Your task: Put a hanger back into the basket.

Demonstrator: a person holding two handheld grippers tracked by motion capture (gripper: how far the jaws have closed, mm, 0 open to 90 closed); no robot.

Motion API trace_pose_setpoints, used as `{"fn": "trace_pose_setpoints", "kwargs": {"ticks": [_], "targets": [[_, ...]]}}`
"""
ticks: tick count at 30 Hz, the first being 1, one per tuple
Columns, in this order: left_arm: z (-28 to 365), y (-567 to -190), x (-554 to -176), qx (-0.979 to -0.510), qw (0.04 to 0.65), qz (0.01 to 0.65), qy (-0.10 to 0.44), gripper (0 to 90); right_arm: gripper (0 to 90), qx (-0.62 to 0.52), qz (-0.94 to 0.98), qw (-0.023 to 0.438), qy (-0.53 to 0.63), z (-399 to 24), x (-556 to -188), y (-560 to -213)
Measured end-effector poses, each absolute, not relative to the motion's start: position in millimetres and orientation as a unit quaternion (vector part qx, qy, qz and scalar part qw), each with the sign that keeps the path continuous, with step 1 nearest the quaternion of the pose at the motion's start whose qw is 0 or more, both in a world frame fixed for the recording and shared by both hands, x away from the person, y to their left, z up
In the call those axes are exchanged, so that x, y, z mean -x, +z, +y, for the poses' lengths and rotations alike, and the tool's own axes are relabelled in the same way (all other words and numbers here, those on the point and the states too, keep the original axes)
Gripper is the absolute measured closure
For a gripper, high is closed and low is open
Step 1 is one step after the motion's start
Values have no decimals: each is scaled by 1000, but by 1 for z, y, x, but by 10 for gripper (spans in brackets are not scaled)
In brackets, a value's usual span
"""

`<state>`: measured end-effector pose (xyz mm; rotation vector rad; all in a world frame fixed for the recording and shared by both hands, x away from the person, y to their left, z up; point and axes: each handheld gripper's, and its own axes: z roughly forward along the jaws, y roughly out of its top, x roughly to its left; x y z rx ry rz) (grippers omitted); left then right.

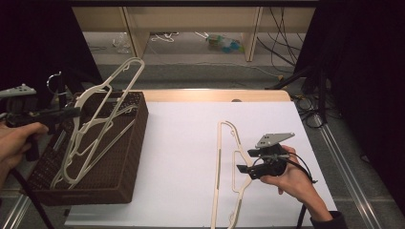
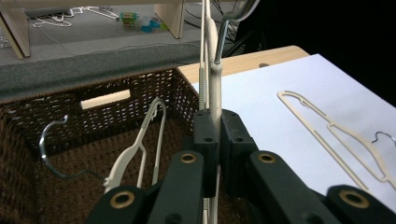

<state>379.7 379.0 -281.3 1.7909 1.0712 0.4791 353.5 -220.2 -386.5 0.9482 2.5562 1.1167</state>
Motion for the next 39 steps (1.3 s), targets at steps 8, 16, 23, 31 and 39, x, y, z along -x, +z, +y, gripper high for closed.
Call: {"fn": "trace_pose_setpoints", "kwargs": {"ticks": [8,16,23,31,39], "targets": [[392,-299,-381,-741,463,447,192,864,320,-316,864,103,377,-223,-354,-385],[401,-321,-383,-757,443,445,182,864,317,-315,864,100,379,-225,-353,-385],[403,-335,-381,-748,430,480,160,863,317,-317,865,98,377,-225,-353,-384],[405,-344,-381,-751,421,484,157,863,318,-317,865,97,377,-225,-353,-384],[410,-358,-386,-741,406,515,146,858,317,-315,866,98,375,-226,-353,-385]]}}
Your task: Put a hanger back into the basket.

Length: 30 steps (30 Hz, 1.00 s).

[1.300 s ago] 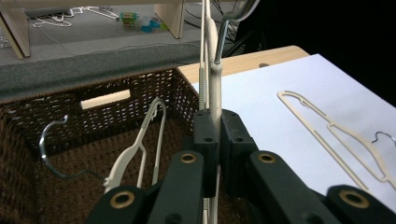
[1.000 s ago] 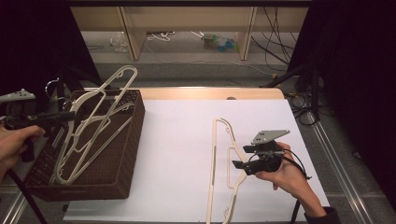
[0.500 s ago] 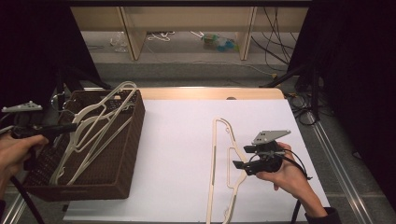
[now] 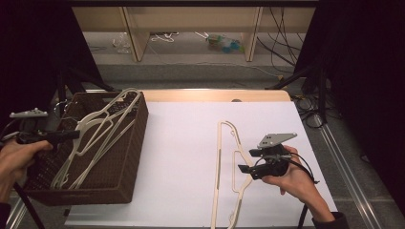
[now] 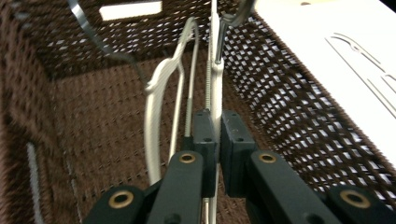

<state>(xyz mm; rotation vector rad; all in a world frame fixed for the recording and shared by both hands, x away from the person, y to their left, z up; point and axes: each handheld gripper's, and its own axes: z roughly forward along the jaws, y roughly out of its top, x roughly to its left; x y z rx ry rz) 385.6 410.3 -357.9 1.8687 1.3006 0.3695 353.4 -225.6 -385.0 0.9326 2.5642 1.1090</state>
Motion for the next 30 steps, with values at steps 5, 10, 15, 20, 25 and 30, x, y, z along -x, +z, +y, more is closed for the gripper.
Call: {"fn": "trace_pose_setpoints", "kwargs": {"ticks": [5,10,15,20,25,30], "targets": [[409,-362,-387,-744,413,508,132,861,318,-317,866,93,374,-225,-353,-385],[412,-363,-388,-734,422,519,113,861,318,-315,866,98,375,-225,-354,-385],[419,-365,-392,-730,421,527,108,860,318,-316,866,98,376,-226,-353,-384],[423,-366,-396,-729,409,536,115,849,319,-316,867,96,374,-227,-354,-385],[427,-371,-398,-717,410,548,132,834,319,-318,866,96,375,-227,-354,-385],[423,-365,-396,-725,408,540,127,847,319,-319,866,96,373,-226,-355,-386]]}}
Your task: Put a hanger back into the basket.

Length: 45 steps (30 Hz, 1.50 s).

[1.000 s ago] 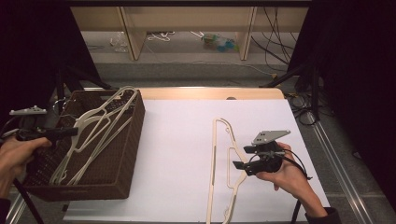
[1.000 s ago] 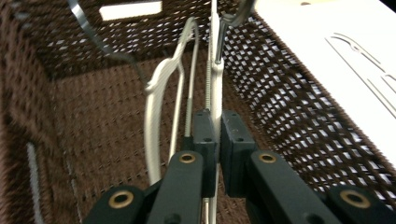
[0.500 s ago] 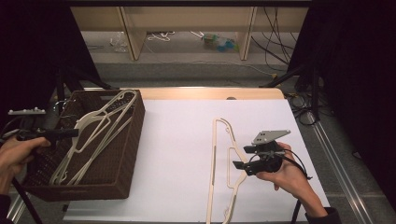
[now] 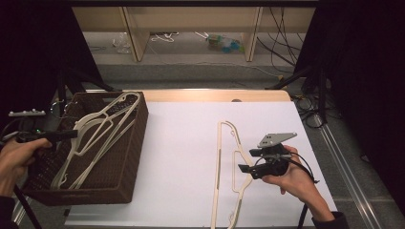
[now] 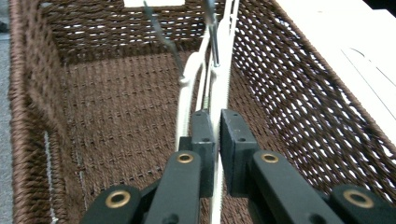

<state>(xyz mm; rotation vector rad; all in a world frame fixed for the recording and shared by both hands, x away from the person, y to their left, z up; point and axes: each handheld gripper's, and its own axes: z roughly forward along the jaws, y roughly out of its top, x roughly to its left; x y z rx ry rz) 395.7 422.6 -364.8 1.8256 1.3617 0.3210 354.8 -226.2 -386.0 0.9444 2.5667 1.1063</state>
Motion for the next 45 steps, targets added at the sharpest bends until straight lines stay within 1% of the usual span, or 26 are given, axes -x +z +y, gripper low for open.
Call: {"fn": "trace_pose_setpoints", "kwargs": {"ticks": [3,7,8,12,16,17,19,20,22,24,25,26,33,35,37,39,41,45], "targets": [[421,-355,-399,-737,400,528,137,851,319,-320,862,98,380,-224,-354,-388],[419,-341,-400,-750,391,519,125,857,320,-318,863,99,381,-224,-355,-388],[419,-340,-400,-753,387,518,123,858,320,-317,867,92,373,-226,-354,-386],[418,-342,-400,-762,387,507,109,861,320,-318,866,98,374,-228,-355,-386],[418,-350,-406,-753,373,529,118,850,321,-319,866,96,373,-228,-355,-386],[419,-352,-408,-746,372,538,125,841,321,-319,864,99,377,-227,-355,-387],[420,-357,-410,-734,378,548,134,840,321,-321,866,90,374,-227,-354,-386],[421,-358,-411,-724,383,556,143,835,321,-316,867,96,374,-227,-355,-386],[422,-358,-412,-714,395,560,143,810,321,-318,866,96,374,-227,-356,-387],[422,-355,-410,-713,396,559,150,752,321,-319,867,92,372,-227,-355,-387],[422,-353,-409,-714,400,555,150,766,321,-319,866,94,373,-227,-356,-387],[421,-352,-408,-712,403,555,148,757,321,-320,865,94,374,-227,-356,-387],[414,-347,-398,-703,426,552,141,646,320,-323,864,93,375,-228,-355,-386],[406,-346,-393,-689,438,559,145,590,320,-324,860,102,382,-227,-356,-389],[398,-344,-389,-692,449,545,150,525,319,-327,859,98,381,-228,-357,-389],[385,-342,-382,-688,460,542,143,492,318,-327,861,99,376,-229,-358,-391],[369,-341,-375,-693,469,530,139,437,316,-337,862,90,368,-229,-358,-391],[335,-342,-358,-701,486,506,131,390,307,-355,861,88,354,-232,-359,-395]]}}
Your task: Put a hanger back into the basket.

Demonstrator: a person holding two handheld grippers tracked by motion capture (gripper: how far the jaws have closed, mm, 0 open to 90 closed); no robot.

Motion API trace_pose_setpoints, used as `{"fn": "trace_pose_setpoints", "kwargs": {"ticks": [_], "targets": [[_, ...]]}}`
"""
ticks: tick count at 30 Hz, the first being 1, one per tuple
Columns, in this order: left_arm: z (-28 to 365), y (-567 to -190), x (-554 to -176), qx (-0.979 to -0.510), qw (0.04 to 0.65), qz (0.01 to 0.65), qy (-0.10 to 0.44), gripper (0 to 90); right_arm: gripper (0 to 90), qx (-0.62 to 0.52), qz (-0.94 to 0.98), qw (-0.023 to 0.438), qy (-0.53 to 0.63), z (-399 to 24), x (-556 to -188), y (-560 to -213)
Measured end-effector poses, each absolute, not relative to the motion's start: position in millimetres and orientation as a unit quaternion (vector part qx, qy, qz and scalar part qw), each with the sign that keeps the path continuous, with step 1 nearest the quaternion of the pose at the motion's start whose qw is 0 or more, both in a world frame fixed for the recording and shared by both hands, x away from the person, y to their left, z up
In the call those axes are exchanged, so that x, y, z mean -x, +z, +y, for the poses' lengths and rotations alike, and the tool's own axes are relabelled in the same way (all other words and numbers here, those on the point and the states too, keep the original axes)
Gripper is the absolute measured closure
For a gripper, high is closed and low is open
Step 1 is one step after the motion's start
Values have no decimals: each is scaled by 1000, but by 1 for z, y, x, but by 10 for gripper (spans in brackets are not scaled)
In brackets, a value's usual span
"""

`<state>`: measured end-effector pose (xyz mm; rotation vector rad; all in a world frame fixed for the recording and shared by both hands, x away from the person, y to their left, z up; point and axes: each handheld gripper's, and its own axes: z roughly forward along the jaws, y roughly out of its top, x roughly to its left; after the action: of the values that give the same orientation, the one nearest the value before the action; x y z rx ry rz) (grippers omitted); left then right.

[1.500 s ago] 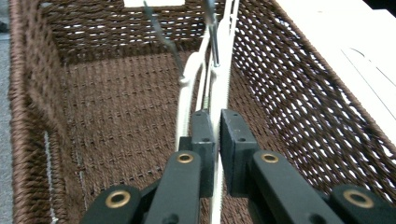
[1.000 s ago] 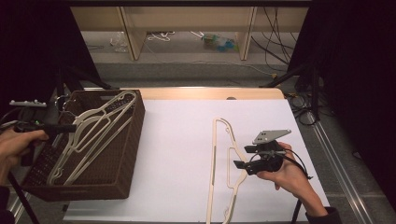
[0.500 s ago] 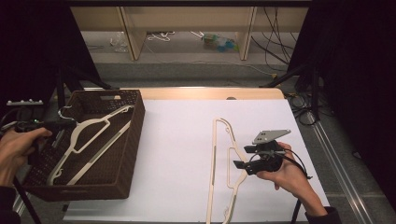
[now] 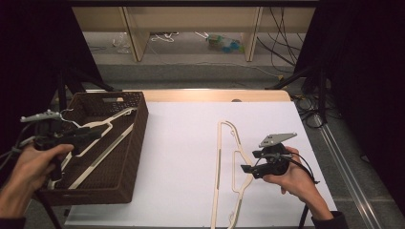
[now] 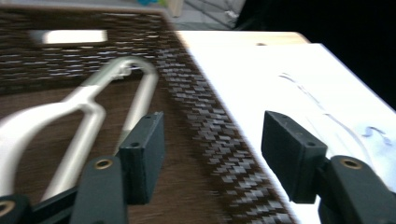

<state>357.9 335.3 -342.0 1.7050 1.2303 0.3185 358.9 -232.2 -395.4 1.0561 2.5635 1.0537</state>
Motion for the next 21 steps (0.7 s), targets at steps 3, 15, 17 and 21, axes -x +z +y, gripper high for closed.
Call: {"fn": "trace_pose_setpoints", "kwargs": {"ticks": [3,15,17,21], "targets": [[309,-344,-345,-716,494,478,124,373,302,-372,857,89,345,-234,-361,-400],[214,-371,-308,-755,507,407,82,332,289,-398,860,80,307,-238,-368,-420],[203,-380,-303,-764,499,401,79,329,291,-389,865,79,307,-234,-368,-423],[186,-399,-298,-774,492,393,66,320,304,-388,870,65,296,-222,-365,-429]]}}
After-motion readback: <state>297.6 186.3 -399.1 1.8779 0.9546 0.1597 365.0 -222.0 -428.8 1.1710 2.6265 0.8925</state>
